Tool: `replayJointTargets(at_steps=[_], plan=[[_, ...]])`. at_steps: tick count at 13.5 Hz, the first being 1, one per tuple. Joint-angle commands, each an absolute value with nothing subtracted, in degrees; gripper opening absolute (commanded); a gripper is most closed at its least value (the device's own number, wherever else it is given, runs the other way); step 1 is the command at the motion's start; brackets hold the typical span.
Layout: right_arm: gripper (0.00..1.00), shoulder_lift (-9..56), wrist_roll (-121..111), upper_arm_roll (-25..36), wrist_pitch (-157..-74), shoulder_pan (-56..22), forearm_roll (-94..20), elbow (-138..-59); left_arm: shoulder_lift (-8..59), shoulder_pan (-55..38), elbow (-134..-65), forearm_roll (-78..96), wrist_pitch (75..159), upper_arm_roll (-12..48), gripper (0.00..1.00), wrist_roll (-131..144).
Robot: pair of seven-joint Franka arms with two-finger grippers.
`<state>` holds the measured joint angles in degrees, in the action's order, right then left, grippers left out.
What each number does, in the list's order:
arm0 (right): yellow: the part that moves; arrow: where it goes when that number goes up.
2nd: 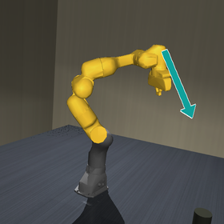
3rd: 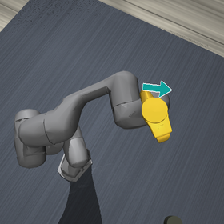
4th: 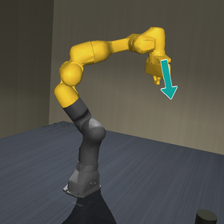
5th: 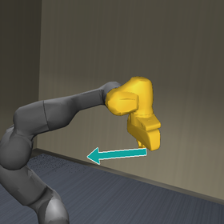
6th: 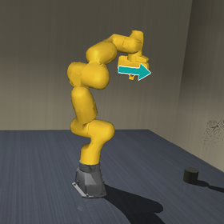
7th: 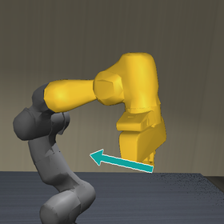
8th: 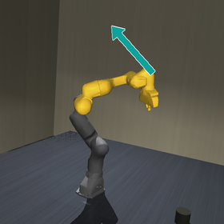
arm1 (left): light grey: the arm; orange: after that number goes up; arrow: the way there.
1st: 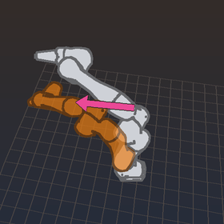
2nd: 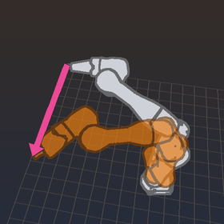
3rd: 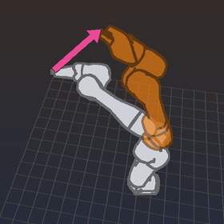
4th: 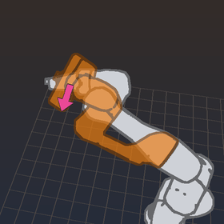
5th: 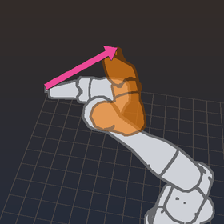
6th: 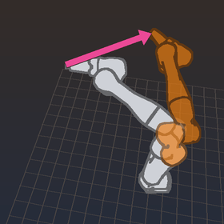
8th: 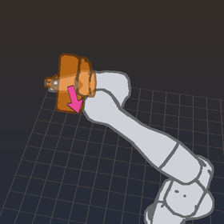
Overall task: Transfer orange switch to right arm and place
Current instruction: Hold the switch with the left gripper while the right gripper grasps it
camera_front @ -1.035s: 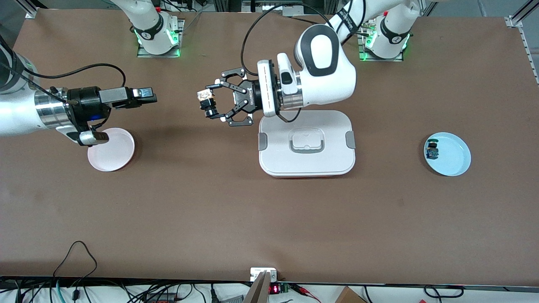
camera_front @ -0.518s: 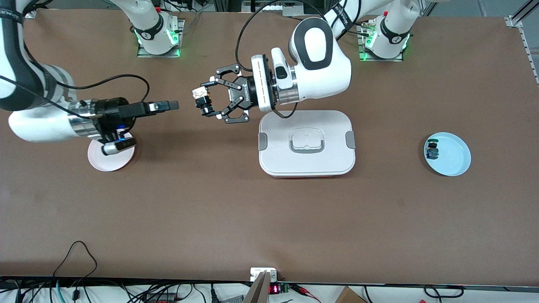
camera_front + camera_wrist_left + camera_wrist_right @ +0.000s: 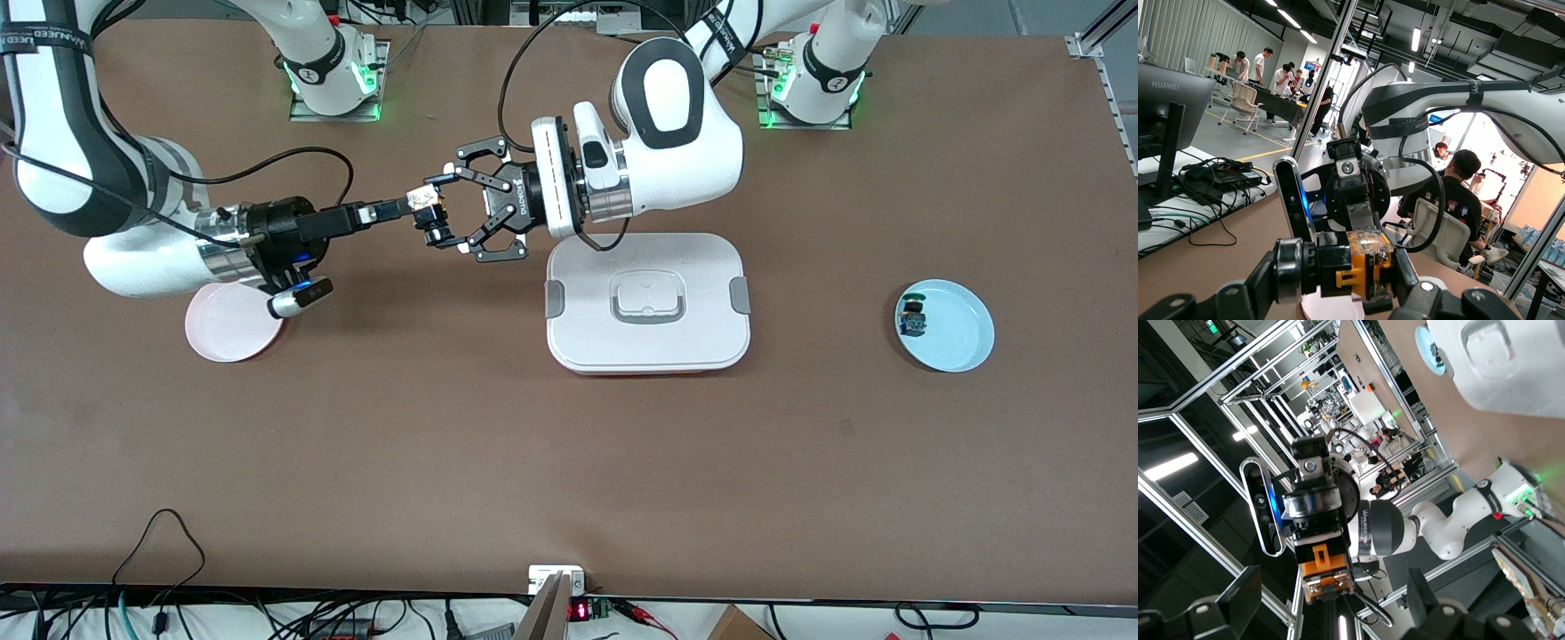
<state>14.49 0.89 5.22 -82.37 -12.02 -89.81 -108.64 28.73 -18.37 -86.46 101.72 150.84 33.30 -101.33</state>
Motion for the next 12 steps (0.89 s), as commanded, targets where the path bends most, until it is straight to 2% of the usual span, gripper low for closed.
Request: replayJointTargets(at_steps=[1, 12], plan=[[0.96, 12.6, 2.9, 5.4, -83.3, -13.3, -91.4, -110.4, 29.3, -19.0, -84.9, 103.4, 151.6, 33.1, 0.00, -101.7], [0.96, 13.6, 2.6, 5.4, -86.0, -13.9, -94.3, -110.2, 29.4, -19.0, -84.9, 103.3, 151.6, 33.1, 0.00, -101.7]])
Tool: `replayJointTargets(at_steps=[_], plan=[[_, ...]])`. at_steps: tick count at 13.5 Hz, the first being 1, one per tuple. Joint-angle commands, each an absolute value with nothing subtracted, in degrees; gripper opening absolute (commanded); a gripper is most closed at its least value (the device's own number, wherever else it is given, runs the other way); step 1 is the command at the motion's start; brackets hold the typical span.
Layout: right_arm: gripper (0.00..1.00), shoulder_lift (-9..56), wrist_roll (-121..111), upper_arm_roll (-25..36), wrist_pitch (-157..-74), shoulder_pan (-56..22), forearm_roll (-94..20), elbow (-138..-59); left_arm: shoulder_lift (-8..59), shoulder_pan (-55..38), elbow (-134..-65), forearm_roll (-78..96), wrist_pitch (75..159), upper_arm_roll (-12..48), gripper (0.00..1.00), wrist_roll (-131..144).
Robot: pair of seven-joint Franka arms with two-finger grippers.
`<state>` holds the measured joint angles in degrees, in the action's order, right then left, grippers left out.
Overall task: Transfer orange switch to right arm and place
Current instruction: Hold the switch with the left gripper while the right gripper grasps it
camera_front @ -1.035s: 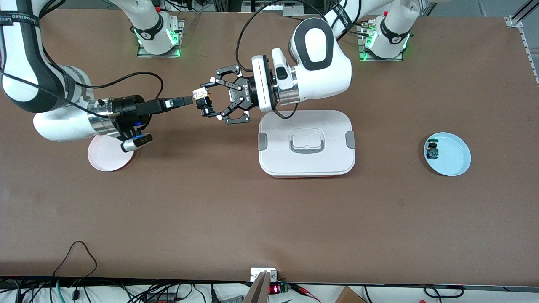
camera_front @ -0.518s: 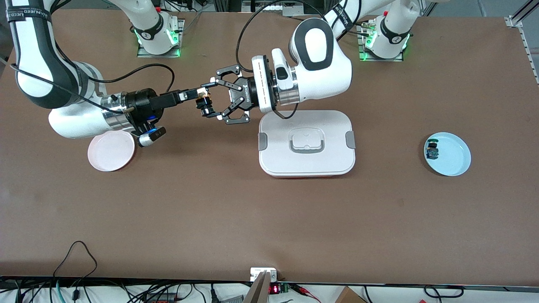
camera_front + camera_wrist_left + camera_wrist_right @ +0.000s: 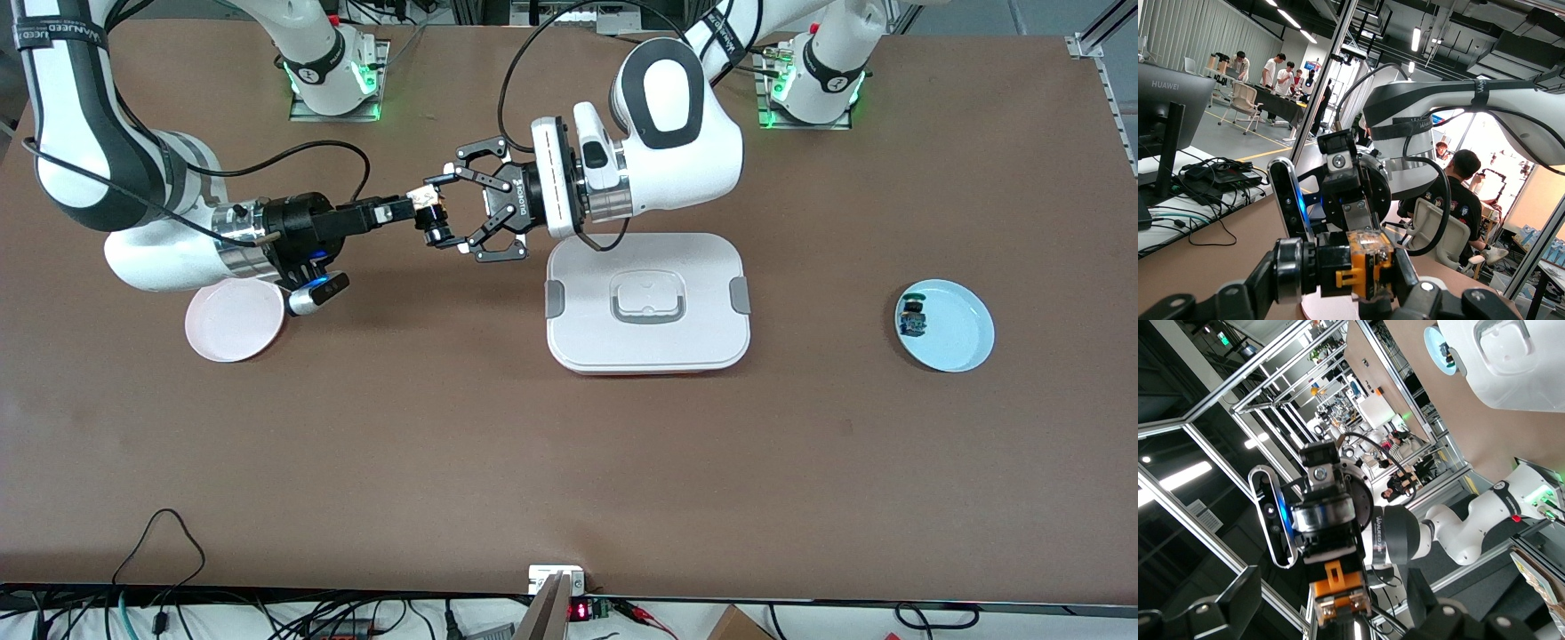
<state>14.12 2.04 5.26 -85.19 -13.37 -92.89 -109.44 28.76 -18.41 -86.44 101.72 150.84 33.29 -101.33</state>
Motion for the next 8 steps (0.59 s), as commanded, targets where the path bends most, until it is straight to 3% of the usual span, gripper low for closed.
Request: replayJointTargets(at_steps=[1, 5, 7, 8], plan=[[0.96, 13.7, 2.5, 5.4, -86.1, -13.9, -94.3, -110.2, 29.3, -18.9, -84.9, 103.3, 151.6, 33.1, 0.00, -101.6], [0.93, 13.9, 2.4, 5.4, -87.1, -14.9, -94.4, -110.0, 29.3, -18.7, -84.9, 103.2, 151.6, 33.1, 0.00, -101.7], [0.70, 13.6, 2.7, 5.4, -86.7, -14.7, -94.3, -110.0, 29.4, -18.7, -84.9, 103.2, 151.6, 33.0, 0.00, -101.8], [0.37, 13.5, 2.6, 5.4, -86.2, -14.6, -94.3, -110.0, 29.4, -18.9, -84.9, 103.1, 151.6, 33.0, 0.00, -101.8]])
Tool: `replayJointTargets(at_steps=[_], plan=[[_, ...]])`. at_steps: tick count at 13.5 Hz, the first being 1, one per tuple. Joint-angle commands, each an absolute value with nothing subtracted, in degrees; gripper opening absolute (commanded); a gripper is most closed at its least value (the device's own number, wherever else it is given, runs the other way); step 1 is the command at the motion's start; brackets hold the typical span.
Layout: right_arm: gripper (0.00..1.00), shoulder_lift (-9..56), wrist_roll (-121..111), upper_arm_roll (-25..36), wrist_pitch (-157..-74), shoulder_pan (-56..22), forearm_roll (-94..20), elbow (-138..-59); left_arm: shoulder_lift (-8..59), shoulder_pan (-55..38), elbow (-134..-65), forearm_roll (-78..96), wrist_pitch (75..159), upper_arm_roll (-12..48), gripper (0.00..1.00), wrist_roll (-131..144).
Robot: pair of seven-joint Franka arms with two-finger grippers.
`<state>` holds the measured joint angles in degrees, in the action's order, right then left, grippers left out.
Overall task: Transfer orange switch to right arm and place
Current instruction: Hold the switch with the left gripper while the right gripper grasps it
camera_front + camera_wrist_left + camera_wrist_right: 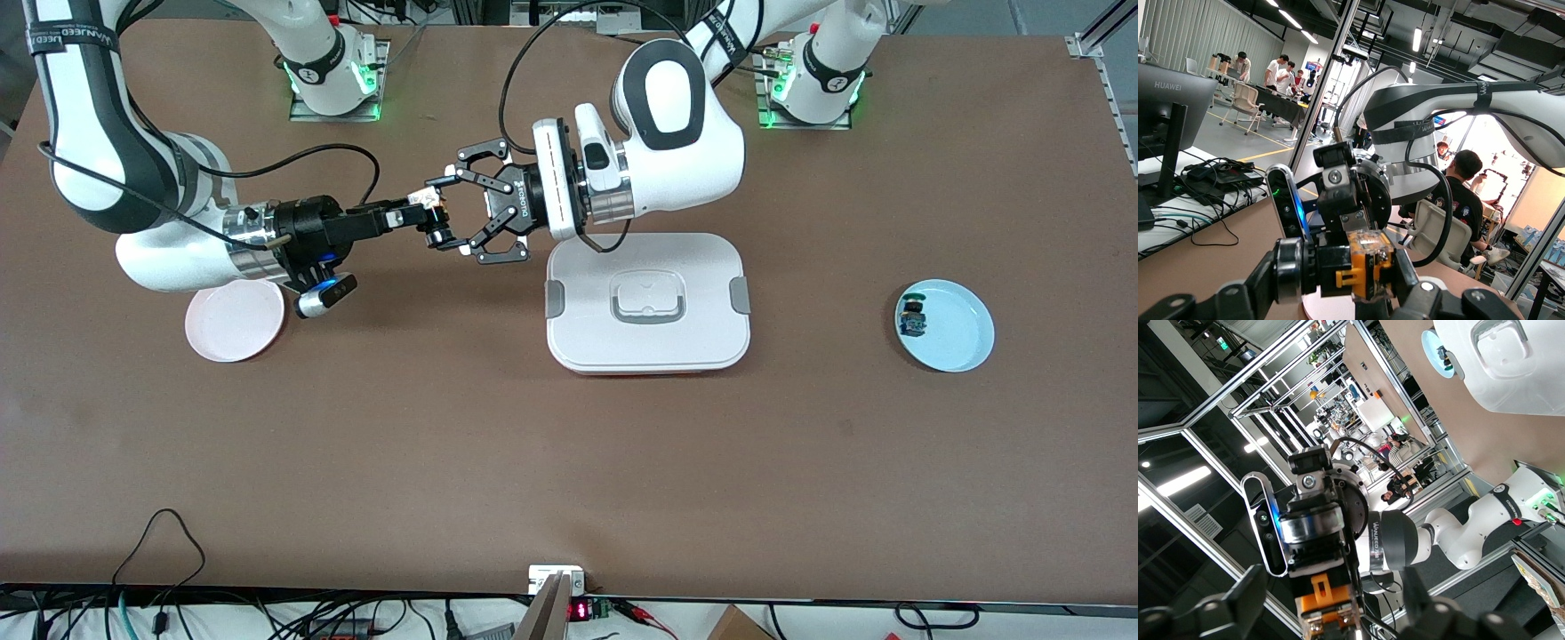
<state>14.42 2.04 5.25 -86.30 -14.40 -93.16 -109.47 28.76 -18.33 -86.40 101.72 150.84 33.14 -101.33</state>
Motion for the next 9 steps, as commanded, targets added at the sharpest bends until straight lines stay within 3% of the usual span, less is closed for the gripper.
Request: replayJointTargets(at_steps=[1, 5, 9], plan=[[0.27, 13.4, 2.7, 5.4, -86.2, -14.5, -94.3, -109.9, 29.4, -19.0, -84.9, 103.2, 151.6, 33.0, 0.00, -101.8], [0.12, 13.4, 2.6, 5.4, -86.1, -14.5, -94.4, -109.8, 29.4, -19.1, -84.8, 103.0, 151.6, 32.9, 0.00, -101.7], [0.12, 13.4, 1.9, 5.4, -86.3, -14.5, -94.4, -109.7, 29.4, -19.0, -84.8, 103.0, 151.6, 32.9, 0.00, -101.7]])
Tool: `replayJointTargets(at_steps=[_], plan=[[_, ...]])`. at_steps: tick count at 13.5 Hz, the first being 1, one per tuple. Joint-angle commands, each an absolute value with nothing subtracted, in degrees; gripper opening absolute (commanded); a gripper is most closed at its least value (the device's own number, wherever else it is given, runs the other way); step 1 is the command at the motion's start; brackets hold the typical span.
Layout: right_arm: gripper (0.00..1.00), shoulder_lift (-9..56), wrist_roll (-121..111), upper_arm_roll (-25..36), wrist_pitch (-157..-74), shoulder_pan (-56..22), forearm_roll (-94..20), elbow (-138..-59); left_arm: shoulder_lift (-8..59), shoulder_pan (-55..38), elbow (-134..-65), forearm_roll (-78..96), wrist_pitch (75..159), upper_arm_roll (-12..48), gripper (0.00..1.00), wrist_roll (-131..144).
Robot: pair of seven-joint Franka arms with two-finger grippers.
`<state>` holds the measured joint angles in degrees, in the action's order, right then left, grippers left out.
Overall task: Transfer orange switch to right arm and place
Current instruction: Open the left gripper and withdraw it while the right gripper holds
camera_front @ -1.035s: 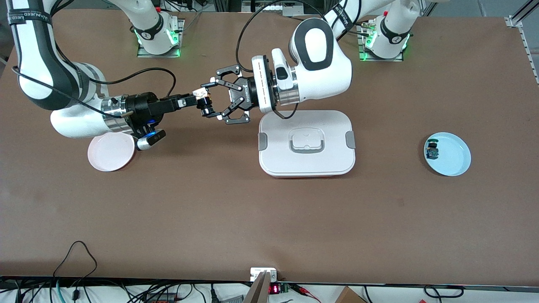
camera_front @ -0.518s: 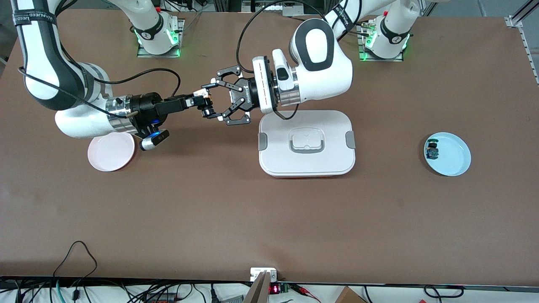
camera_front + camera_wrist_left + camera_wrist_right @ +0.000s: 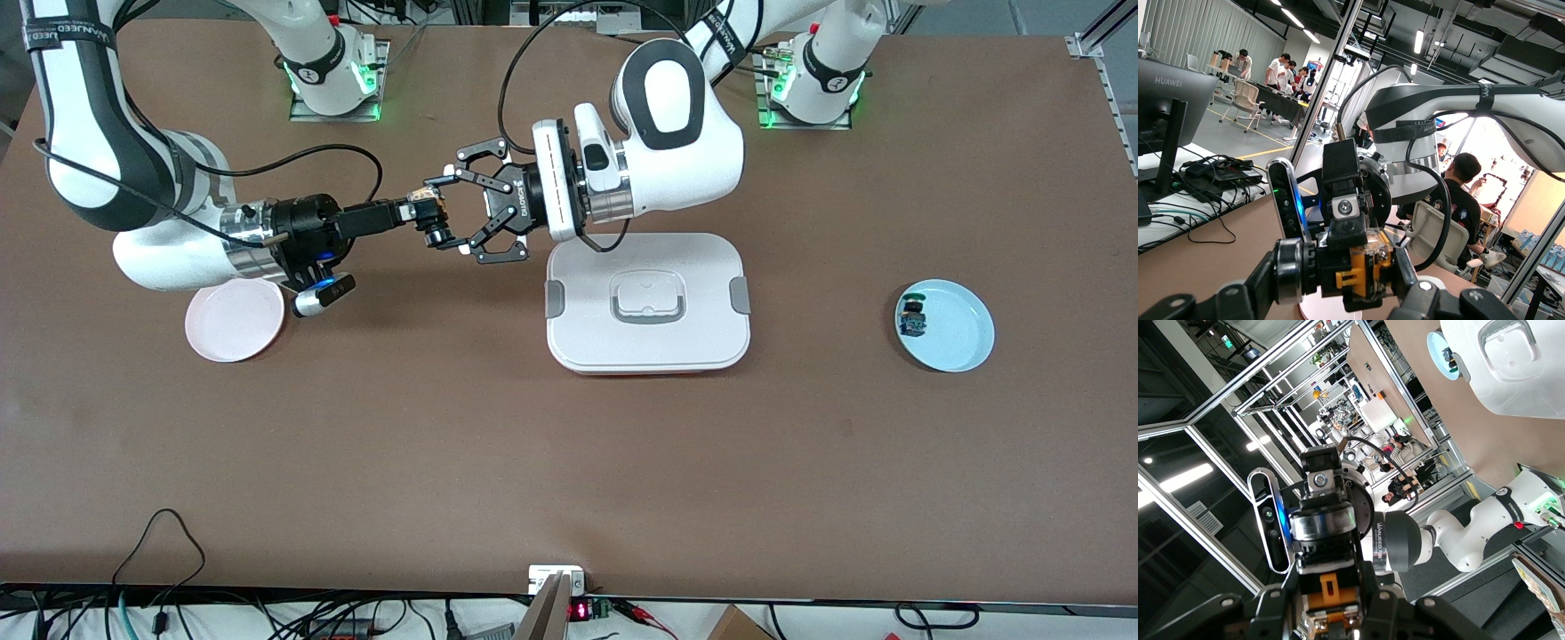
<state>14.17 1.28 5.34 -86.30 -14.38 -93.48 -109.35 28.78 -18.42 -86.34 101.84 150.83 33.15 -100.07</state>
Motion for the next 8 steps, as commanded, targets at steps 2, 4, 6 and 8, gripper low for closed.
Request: replayJointTargets(at_steps=[2, 4, 6, 8], plan=[[0.12, 13.4, 1.8, 5.4, -86.3, -14.5, -94.4, -109.7, 29.4, -19.1, -84.7, 103.1, 151.6, 32.9, 0.00, -101.7], [0.11, 13.4, 1.8, 5.4, -86.3, -14.5, -94.4, -109.7, 29.4, -19.0, -84.7, 103.2, 151.6, 32.9, 0.00, -101.7], [0.11, 13.4, 1.8, 5.4, -86.4, -14.5, -94.4, -109.7, 29.4, -19.1, -84.7, 103.0, 151.6, 32.8, 0.00, -101.7], [0.09, 13.4, 1.8, 5.4, -86.4, -14.5, -94.4, -109.7, 29.4, -19.2, -84.7, 103.1, 151.6, 32.8, 0.00, -101.7]])
